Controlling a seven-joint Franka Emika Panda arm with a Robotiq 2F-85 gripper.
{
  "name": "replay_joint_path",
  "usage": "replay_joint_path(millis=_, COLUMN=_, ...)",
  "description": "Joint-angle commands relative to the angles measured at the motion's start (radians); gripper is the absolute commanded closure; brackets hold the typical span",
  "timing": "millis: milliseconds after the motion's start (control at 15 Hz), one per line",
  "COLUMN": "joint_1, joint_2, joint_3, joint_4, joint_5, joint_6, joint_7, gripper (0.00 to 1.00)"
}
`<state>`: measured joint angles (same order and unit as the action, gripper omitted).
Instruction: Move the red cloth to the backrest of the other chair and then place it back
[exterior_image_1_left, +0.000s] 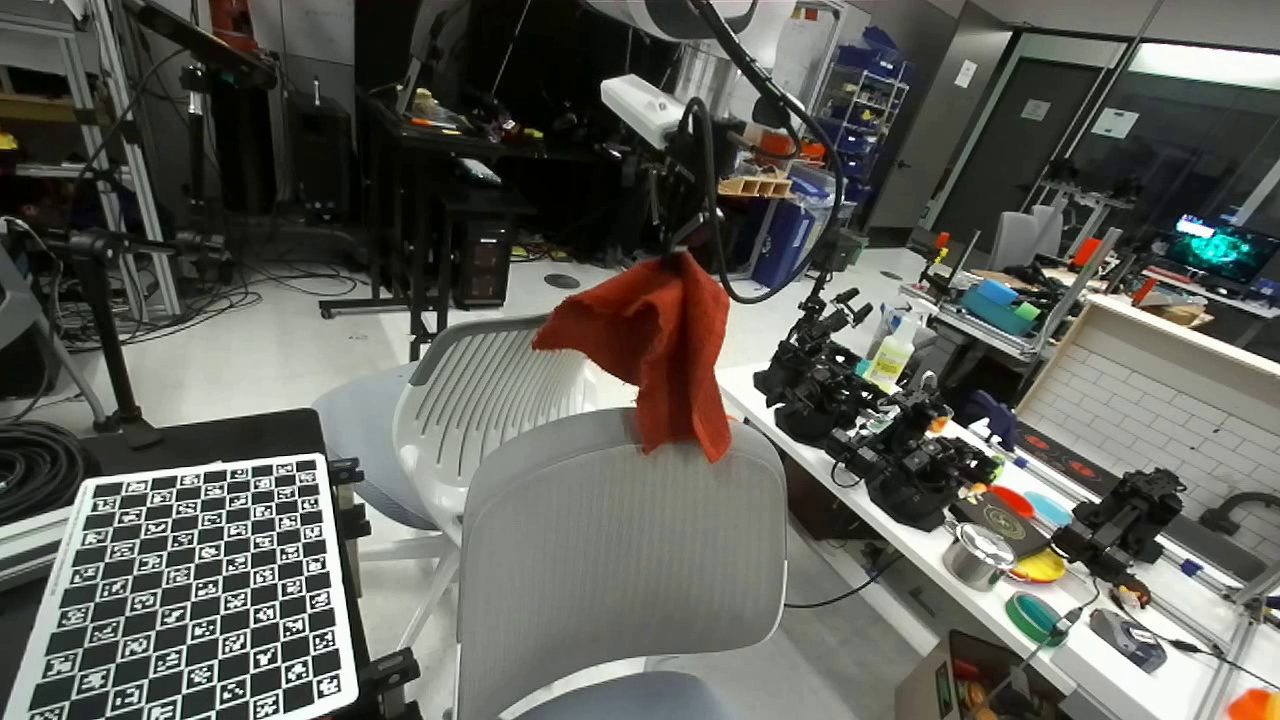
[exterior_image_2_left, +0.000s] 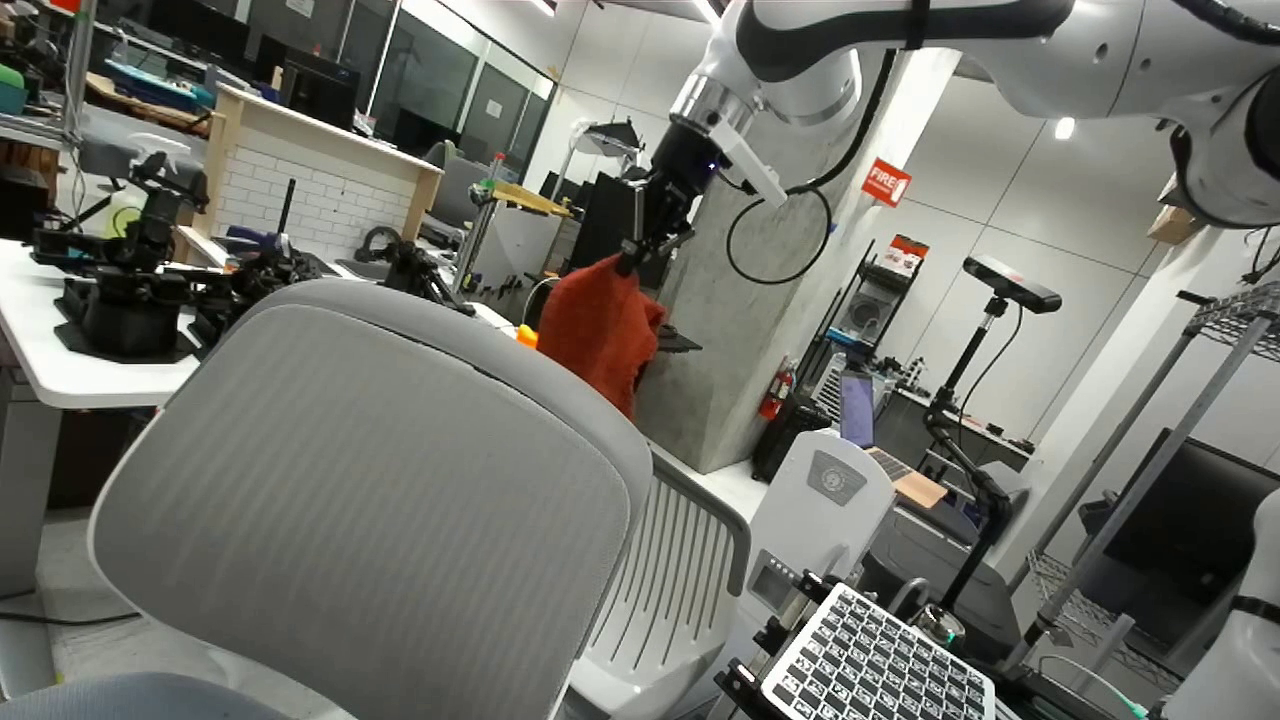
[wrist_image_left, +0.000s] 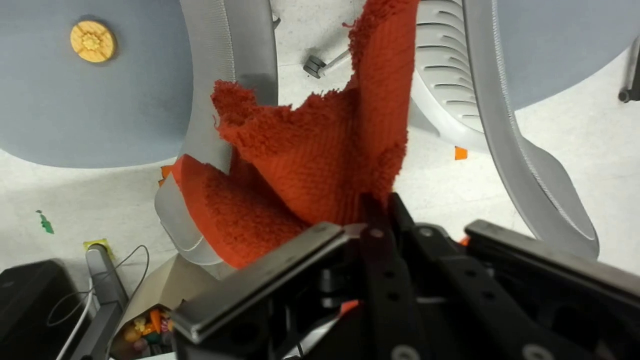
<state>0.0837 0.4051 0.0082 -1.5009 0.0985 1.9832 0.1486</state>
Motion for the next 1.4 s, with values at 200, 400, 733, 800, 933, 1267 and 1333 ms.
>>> replay_joint_path(millis=200, joint_1=-0.023, joint_2=0.004, joint_3=-0.004, joint_4=-0.007, joint_5=-0.014, joint_6=0.004, joint_7=0.001, gripper=0.99)
replay_joint_path(millis=400, joint_1=-0.033, joint_2=0.006, joint_3=-0.01, joint_4=-0.027, joint_5=-0.019, joint_6=0.014, joint_7=0.001, gripper=0.99)
replay_joint_path(millis=733, joint_1=-0.043, joint_2=0.018, joint_3=-0.019, joint_4=-0.071, joint_5=-0.04, joint_6=0.036, joint_7=0.002, gripper=0.99)
replay_joint_path(millis=800, joint_1=-0.043, joint_2=0.02, joint_3=-0.019, joint_4=-0.083, joint_5=-0.047, joint_6=0.043, joint_7=0.004, gripper=0.99)
replay_joint_path(millis=933, joint_1=-0.04, joint_2=0.024, joint_3=-0.019, joint_4=-0.108, joint_5=-0.062, joint_6=0.062, joint_7=0.007, gripper=0.99)
replay_joint_path(millis=1267, joint_1=-0.022, joint_2=0.025, joint_3=-0.015, joint_4=-0.17, joint_5=-0.092, joint_6=0.121, joint_7=0.018, gripper=0.99)
replay_joint_path(millis=1333, joint_1=-0.017, joint_2=0.027, joint_3=-0.013, joint_4=-0.179, joint_5=-0.097, joint_6=0.131, joint_7=0.021, gripper=0.99)
